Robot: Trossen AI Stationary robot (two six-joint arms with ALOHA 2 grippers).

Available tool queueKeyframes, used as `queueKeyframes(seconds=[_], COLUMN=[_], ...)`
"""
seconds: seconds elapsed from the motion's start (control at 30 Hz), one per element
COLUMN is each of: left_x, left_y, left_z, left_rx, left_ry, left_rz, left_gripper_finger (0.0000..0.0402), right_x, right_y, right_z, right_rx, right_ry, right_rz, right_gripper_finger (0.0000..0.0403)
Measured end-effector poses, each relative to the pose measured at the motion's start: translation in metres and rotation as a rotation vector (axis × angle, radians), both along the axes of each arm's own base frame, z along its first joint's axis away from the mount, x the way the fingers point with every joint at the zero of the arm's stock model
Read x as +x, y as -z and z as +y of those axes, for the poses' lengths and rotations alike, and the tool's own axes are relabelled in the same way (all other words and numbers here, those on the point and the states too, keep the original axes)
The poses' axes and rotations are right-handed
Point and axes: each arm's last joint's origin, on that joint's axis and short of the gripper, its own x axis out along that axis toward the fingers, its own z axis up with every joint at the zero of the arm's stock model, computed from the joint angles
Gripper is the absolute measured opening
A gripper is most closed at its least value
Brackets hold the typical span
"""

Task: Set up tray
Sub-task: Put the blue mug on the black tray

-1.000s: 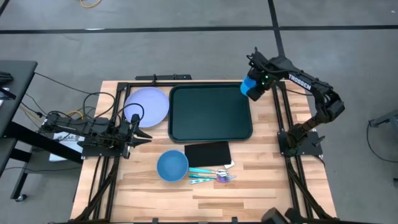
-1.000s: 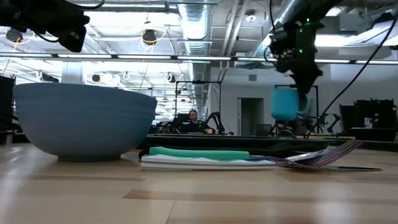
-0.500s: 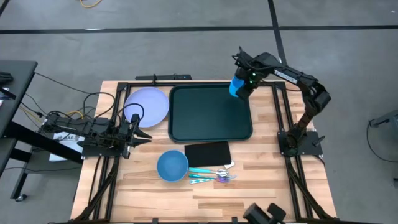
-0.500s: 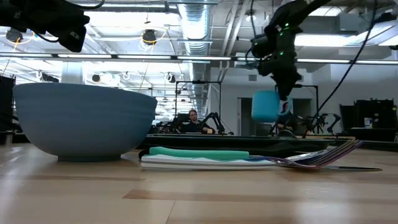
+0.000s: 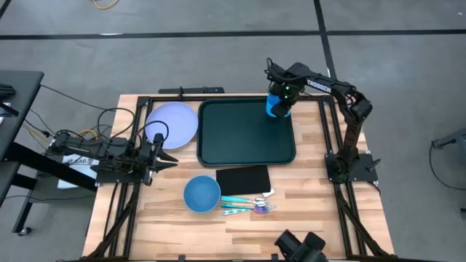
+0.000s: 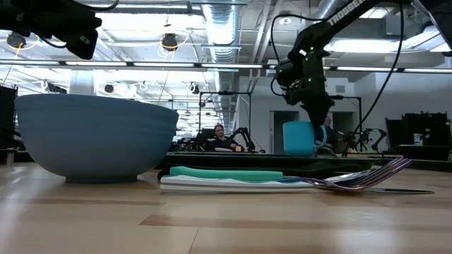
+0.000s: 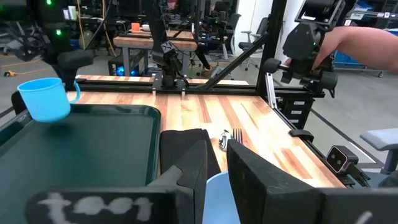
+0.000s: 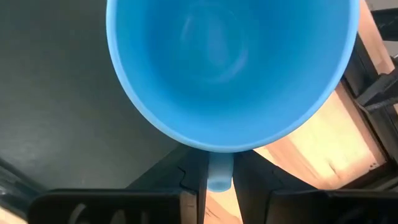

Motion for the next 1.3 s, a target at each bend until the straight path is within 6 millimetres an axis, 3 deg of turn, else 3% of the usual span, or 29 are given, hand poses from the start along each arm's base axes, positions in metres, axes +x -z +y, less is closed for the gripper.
queueKeyframes(seconds=[0.8,1.3], left_x=[0.0,0.0], left_y=[0.0,0.0], left_z=[0.0,0.0], left_rx=[0.0,-0.001], left_ry=[0.0,0.003], left_rz=[0.0,0.001], left_gripper_finger=[0.0052,0.0052], right_x=[0.0,-0.002], right_y=[0.001,0.012], right_z=[-0.007,-0.005], right_rx=[-0.06,-0.048], right_ry=[0.057,0.057], right_rz=[-0.006,0.004], right_gripper_finger=[0.0054,0.0054])
